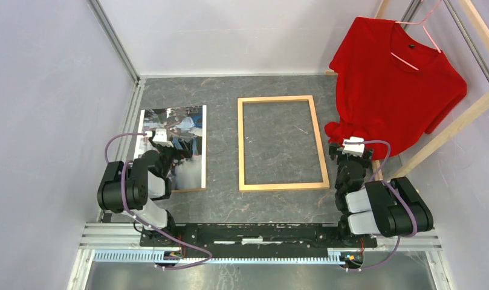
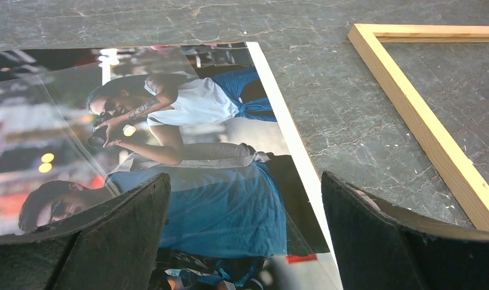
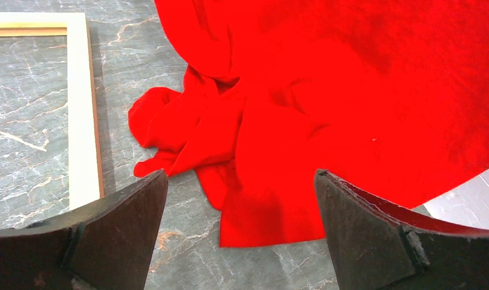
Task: Put the photo into the frame
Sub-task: Turn over the photo frame at the center of the board.
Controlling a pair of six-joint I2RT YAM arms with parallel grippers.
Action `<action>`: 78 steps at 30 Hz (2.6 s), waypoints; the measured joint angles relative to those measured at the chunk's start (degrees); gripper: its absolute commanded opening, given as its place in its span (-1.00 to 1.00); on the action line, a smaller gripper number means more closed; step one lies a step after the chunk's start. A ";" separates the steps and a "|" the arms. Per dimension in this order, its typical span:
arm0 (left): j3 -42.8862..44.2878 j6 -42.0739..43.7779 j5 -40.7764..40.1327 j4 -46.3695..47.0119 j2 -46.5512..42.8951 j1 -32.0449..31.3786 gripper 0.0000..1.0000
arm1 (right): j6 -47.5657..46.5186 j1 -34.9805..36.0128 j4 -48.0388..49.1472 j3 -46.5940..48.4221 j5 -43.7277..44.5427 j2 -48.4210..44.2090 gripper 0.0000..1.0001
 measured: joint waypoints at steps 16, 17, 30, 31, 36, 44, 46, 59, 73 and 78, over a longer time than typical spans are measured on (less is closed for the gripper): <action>0.00 0.02 0.04 -0.15 -0.46 -0.22 1.00 | 0.33 0.09 -4.00 0.11 1.01 -3.21 0.96; -0.04 0.02 0.02 -0.22 -0.87 -0.22 1.00 | 1.20 0.15 -7.82 0.70 2.01 -5.35 0.96; 15.32 0.87 -0.63 -30.91 -15.72 -0.13 1.00 | 26.95 1.40 -60.61 34.97 -5.64 -8.22 0.96; 22.03 1.29 -0.44 -38.05 -16.94 -0.09 1.00 | 27.76 4.48 -64.83 38.34 -6.16 -5.92 0.96; 39.98 3.87 -0.02 -59.89 -15.89 0.07 1.00 | 28.48 22.34 -75.76 53.42 -2.89 5.44 0.96; 53.86 6.58 -0.20 -86.79 -7.61 0.11 1.00 | 31.93 41.57 -90.90 76.50 2.86 26.86 0.96; 53.86 7.19 -0.13 -91.23 -7.28 0.13 1.00 | 32.61 44.57 -94.01 80.54 3.56 31.58 0.94; 50.71 9.09 0.31 -99.30 -7.65 0.13 1.00 | 37.27 47.63 -101.39 86.44 4.13 42.29 0.66; 46.40 9.44 0.81 -101.59 -11.19 0.13 1.00 | 41.79 47.67 -99.16 87.08 1.33 43.67 -0.61; 45.22 9.86 1.77 -101.94 -12.15 0.13 1.00 | 43.17 47.41 -100.30 88.50 -0.79 43.65 -0.93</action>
